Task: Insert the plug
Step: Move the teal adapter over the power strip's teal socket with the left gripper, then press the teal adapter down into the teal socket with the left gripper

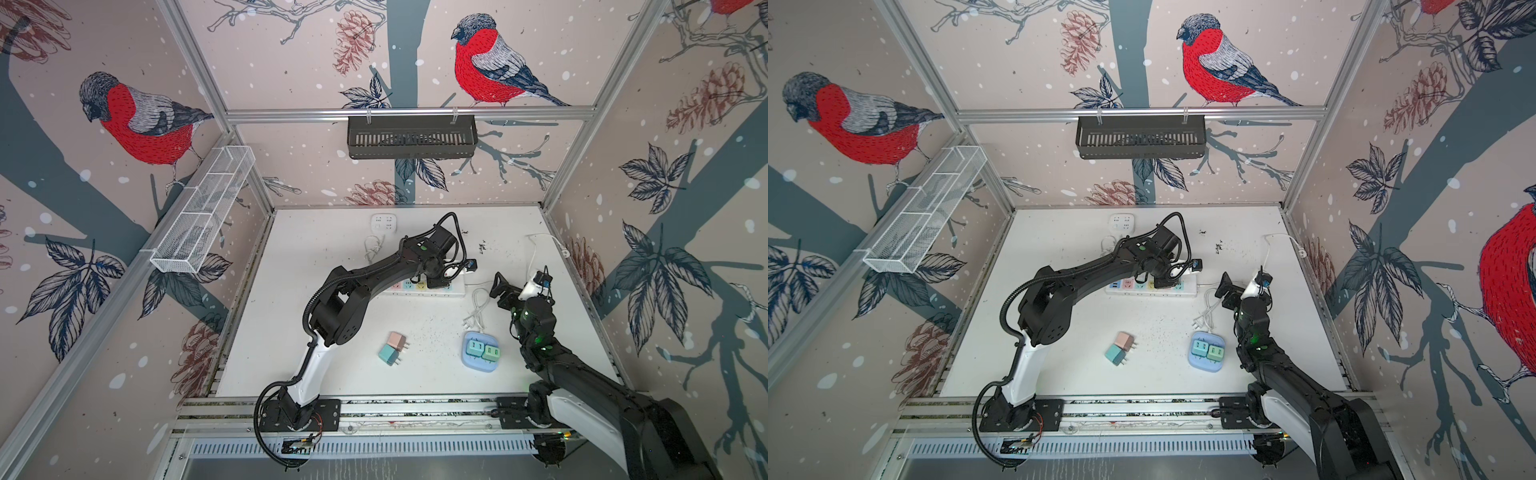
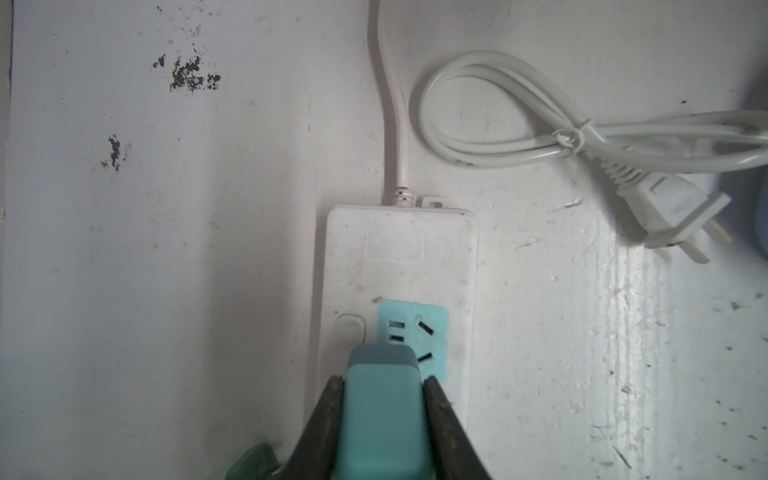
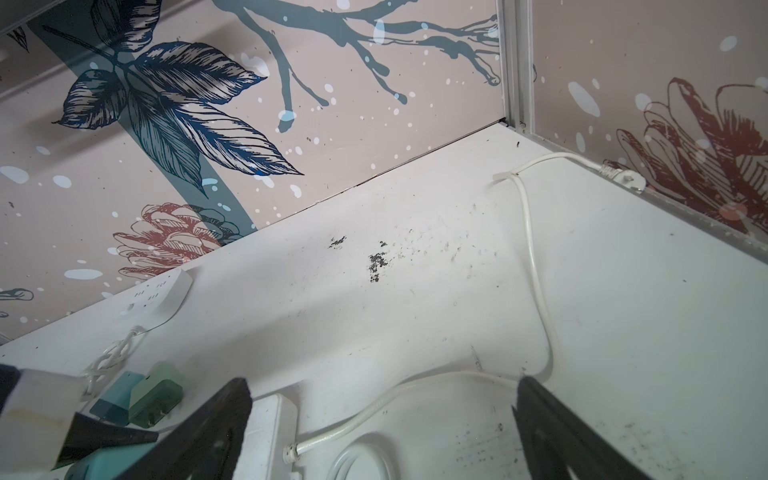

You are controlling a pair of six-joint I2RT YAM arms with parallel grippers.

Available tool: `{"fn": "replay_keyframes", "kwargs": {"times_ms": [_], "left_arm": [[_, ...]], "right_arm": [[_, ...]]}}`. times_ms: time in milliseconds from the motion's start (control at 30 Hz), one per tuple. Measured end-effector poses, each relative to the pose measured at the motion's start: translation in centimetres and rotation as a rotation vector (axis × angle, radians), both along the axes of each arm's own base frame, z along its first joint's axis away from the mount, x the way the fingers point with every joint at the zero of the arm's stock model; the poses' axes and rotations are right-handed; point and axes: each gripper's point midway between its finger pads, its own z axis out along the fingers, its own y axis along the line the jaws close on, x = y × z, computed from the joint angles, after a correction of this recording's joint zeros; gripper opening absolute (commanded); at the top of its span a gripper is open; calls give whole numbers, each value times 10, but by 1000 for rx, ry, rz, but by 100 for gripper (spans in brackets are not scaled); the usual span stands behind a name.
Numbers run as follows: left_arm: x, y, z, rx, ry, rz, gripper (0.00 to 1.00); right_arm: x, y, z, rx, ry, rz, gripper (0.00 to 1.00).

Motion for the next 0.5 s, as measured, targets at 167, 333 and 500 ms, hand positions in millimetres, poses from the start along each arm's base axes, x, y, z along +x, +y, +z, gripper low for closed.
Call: {"fn": "replay_keyframes", "kwargs": {"times_ms": [167, 333, 500], "left_arm": [[6, -8, 11, 13, -27, -6, 0], [7, -15, 7, 60, -54, 0, 0], [11, -22, -1, 102, -53, 5, 0]], "right_arm": [[-1, 1, 2, 4, -9, 9, 100], [-4, 0, 2, 6, -16, 10, 100], [-4, 0, 1, 6, -14, 11, 100]]}}
